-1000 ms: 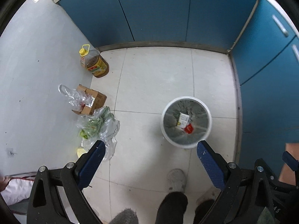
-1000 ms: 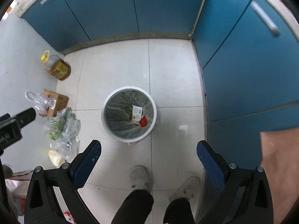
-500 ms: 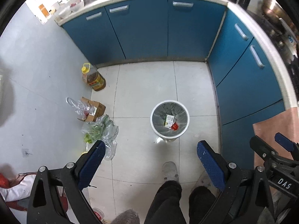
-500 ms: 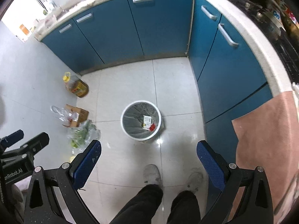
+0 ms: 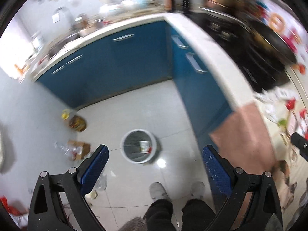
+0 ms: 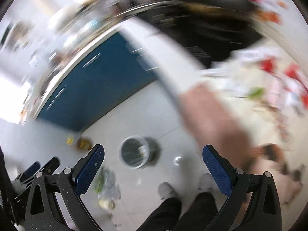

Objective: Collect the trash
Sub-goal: 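Grasp the white tissue with the left tool while the right tool grasps the white printed bag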

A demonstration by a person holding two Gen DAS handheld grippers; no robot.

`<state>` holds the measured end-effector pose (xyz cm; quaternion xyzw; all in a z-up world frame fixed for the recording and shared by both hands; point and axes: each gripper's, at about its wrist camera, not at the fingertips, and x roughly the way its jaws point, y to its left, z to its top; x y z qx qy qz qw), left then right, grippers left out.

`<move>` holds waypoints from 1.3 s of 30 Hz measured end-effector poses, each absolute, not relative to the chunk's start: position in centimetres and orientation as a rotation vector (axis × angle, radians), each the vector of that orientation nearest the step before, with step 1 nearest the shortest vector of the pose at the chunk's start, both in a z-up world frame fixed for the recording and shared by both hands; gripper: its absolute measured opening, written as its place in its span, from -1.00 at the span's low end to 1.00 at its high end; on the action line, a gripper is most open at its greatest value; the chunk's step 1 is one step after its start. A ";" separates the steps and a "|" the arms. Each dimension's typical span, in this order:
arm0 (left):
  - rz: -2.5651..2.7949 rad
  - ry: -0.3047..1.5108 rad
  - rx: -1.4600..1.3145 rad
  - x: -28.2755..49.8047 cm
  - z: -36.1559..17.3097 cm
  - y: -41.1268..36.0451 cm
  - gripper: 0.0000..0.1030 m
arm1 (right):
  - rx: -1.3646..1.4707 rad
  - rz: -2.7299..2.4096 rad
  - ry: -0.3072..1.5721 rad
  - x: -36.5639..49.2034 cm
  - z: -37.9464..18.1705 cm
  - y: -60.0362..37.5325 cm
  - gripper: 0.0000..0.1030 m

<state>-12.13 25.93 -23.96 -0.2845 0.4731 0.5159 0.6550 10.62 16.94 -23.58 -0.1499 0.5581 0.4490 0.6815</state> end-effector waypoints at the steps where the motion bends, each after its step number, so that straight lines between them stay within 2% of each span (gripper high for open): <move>1: 1.147 1.085 -0.640 -10.5 -24.4 25.7 0.94 | -0.313 0.920 1.257 14.4 -24.1 15.1 1.00; 5: 1.029 1.168 -0.624 -0.9 -27.4 25.3 0.94 | -0.252 0.693 1.296 24.9 -27.4 10.4 1.00; 9: 0.931 1.221 -0.677 7.2 -30.0 25.5 0.94 | -0.188 0.604 1.359 31.1 -31.6 7.7 0.94; 14: 0.865 1.264 -0.749 14.3 -33.1 27.1 0.93 | -0.099 0.599 1.406 34.1 -34.8 7.8 0.62; 15: 0.854 1.275 -0.762 15.3 -33.5 27.4 0.93 | -0.091 0.599 1.412 34.4 -35.2 7.9 0.50; 20: 0.815 1.295 -0.794 18.8 -35.5 28.9 0.92 | -0.078 0.594 1.423 35.7 -37.0 8.3 0.21; 21: 0.812 1.294 -0.793 19.1 -35.5 29.2 0.79 | -0.077 0.593 1.427 35.8 -37.3 8.5 0.07; 22: 0.806 1.294 -0.794 19.5 -35.7 29.5 0.40 | -0.081 0.591 1.430 36.3 -38.0 8.7 -0.13; 23: 0.795 1.299 -0.803 19.7 -35.9 29.7 -0.12 | -0.081 0.589 1.429 36.3 -38.1 8.8 -0.23; 25: 0.766 1.308 -0.832 19.8 -36.3 30.0 -0.76 | -0.085 0.591 1.422 36.5 -38.2 9.0 -0.48; 26: 0.750 1.299 -0.847 19.8 -36.3 30.0 -0.83 | -0.086 0.593 1.419 36.5 -38.2 9.0 -0.51; 28: 0.737 1.284 -0.845 19.6 -36.2 29.7 -0.91 | -0.082 0.601 1.405 36.6 -37.8 8.6 -0.75; 39: 0.778 1.166 -0.689 15.2 -29.3 26.9 -0.94 | -0.052 0.612 1.287 36.4 -33.1 6.0 -0.93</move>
